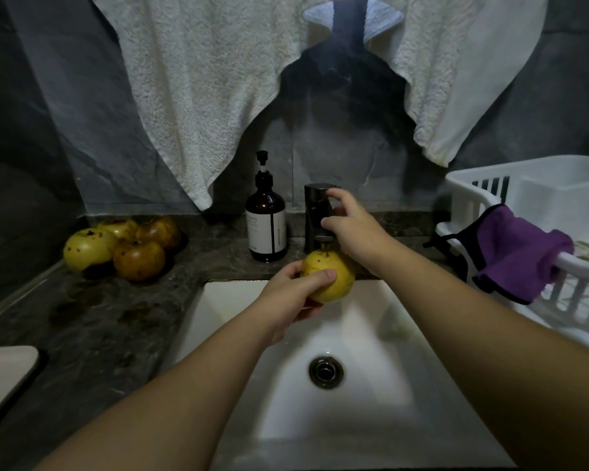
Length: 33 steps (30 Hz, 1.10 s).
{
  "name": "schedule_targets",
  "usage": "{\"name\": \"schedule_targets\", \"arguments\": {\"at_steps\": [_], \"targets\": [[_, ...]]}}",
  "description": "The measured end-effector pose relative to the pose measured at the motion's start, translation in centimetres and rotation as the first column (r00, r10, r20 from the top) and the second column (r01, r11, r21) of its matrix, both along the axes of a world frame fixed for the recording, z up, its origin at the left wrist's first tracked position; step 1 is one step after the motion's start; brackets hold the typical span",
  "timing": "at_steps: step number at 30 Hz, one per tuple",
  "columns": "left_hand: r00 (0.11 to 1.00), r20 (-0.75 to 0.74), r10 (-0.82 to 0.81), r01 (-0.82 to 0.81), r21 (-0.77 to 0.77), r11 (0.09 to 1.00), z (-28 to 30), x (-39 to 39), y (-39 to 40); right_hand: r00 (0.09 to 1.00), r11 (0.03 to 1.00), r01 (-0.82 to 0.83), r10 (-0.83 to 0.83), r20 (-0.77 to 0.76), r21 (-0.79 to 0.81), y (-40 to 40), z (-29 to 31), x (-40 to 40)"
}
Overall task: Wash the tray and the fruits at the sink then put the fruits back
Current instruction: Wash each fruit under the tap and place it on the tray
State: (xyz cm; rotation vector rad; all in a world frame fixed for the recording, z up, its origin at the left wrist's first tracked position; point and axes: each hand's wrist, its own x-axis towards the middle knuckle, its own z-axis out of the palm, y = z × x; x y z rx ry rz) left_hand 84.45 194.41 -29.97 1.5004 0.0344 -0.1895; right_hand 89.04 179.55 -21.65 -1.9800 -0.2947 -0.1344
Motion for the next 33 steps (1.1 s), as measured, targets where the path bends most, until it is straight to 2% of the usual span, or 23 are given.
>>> {"name": "schedule_targets", "arguments": {"at_steps": [3, 6, 8, 11, 14, 16, 20, 24, 26, 28, 29, 31, 33], "targets": [[1.000, 0.008, 0.010, -0.011, 0.005, 1.000, 0.0, 0.0, 0.0, 0.993, 0.988, 0.118, -0.116, -0.024, 0.101, -0.3, -0.9, -0.2], [1.000, 0.006, 0.016, -0.016, 0.010, 1.000, -0.1, -0.1, 0.1, 0.948, 0.950, 0.309, -0.305, -0.095, 0.037, -1.2, -3.1, -1.4], [1.000, 0.022, 0.006, -0.007, 0.035, 0.999, -0.1, -0.2, 0.1, 0.936, 0.967, 0.253, -0.251, -0.248, -0.022, -1.6, -4.7, -2.6], [0.999, 0.049, -0.024, 0.018, 0.108, 0.994, -0.4, -0.4, -0.3, 0.854, 0.979, 0.158, -0.071, -0.515, 0.126, -1.5, -5.4, -3.9], [0.998, 0.040, -0.049, 0.042, 0.150, 0.988, -0.6, -0.4, -0.5, 0.797, 0.990, 0.090, -0.003, -0.605, 0.113, -1.6, -6.0, -4.3], [0.997, 0.038, -0.064, 0.057, 0.167, 0.984, -0.7, -0.4, -0.3, 0.758, 0.974, 0.080, 0.078, -0.648, 0.210, -1.5, -6.2, -4.5], [0.992, 0.007, -0.127, 0.121, 0.246, 0.962, -0.6, -0.4, -0.5, 0.825, 0.959, 0.117, 0.051, -0.563, 0.259, -1.6, -6.6, -4.0], [0.985, -0.135, -0.105, 0.133, 0.226, 0.965, -0.5, -0.5, -1.3, 0.919, 0.987, 0.084, -0.024, -0.394, 0.136, -1.4, -7.6, -4.0], [0.993, -0.109, -0.049, 0.074, 0.242, 0.967, -0.3, -0.4, -1.5, 0.885, 0.982, 0.077, 0.013, -0.465, 0.175, -1.4, -7.9, -4.0], [1.000, 0.002, -0.003, 0.002, 0.290, 0.957, 0.0, 0.0, -1.5, 0.783, 0.950, 0.093, 0.114, -0.611, 0.298, -1.5, -7.7, -4.2], [0.999, 0.040, -0.004, -0.009, 0.314, 0.949, 0.4, 0.1, -1.5, 0.760, 0.940, 0.091, 0.147, -0.633, 0.328, -1.4, -7.6, -4.3], [0.999, 0.027, -0.020, 0.009, 0.342, 0.939, 1.3, 0.1, -1.7, 0.817, 0.948, 0.092, 0.102, -0.567, 0.304, -1.4, -7.8, -3.9], [0.998, -0.060, 0.014, 0.005, 0.318, 0.948, 1.6, 0.2, -1.9, 0.917, 0.971, 0.080, 0.017, -0.399, 0.224, -1.4, -8.0, -3.7]]}}
